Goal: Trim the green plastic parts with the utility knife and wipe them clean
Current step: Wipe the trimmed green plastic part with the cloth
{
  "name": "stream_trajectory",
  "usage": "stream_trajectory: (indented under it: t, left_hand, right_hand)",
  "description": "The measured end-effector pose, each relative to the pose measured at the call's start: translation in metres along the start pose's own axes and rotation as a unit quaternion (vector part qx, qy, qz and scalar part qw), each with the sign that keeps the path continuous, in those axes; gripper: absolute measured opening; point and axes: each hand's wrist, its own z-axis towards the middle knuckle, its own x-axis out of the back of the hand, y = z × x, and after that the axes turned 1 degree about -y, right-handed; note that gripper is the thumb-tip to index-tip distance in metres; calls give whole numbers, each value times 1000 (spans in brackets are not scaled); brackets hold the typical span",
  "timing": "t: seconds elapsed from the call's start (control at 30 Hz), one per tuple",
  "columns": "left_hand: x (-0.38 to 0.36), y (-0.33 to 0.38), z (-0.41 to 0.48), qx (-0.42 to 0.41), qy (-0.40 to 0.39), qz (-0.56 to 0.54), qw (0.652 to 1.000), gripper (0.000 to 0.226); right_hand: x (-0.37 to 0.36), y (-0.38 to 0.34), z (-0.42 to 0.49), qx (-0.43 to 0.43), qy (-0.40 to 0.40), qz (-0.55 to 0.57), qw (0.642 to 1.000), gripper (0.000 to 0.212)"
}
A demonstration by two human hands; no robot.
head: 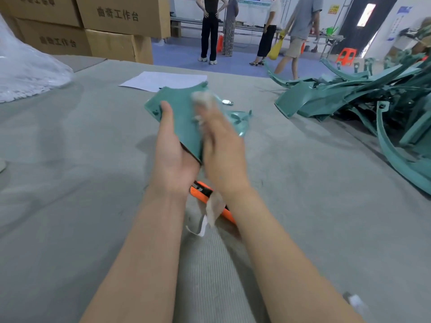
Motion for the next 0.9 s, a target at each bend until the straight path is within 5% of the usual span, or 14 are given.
stream_trajectory:
  t: [0.1, 0.37, 0.43, 0.53, 0.6, 0.67, 0.77, 0.83, 0.9]
  left_hand:
    - [-8, -2, -4, -16, -11, 66, 998, 48]
    - [-20, 1, -10, -170, 101, 199, 960, 20]
    - [-25, -5, -13, -246, 103, 328, 906, 20]
    - [-21, -16, -16, -298, -3, 511, 806, 22]
    - [-14, -21, -12, -287, -114, 619, 722, 47]
    - [-9, -23, -8, -248, -169, 695, 654, 59]
    - [-6, -30, -7, -150, -178, 782, 578, 71]
    - [-1, -30, -10, -124, -169, 767, 606, 80]
    - [-1, -23, -9, -153, -102, 697, 693, 84]
  right_hand:
    - [15, 13, 6, -100, 54, 1, 994, 39]
    - [34, -1, 9, -91, 150, 79, 981, 29]
    - [40, -4, 13, -163, 141, 184, 959, 26]
    - [58, -3, 17, -293, 22, 486, 823, 54]
    - [74, 2, 16, -311, -54, 545, 777, 68]
    - [80, 10, 13, -333, -90, 530, 774, 44]
    - [81, 24, 15, -361, -41, 436, 823, 14]
    - [80, 30, 14, -333, -7, 382, 862, 17]
    - [81, 33, 12, -306, 9, 334, 891, 14]
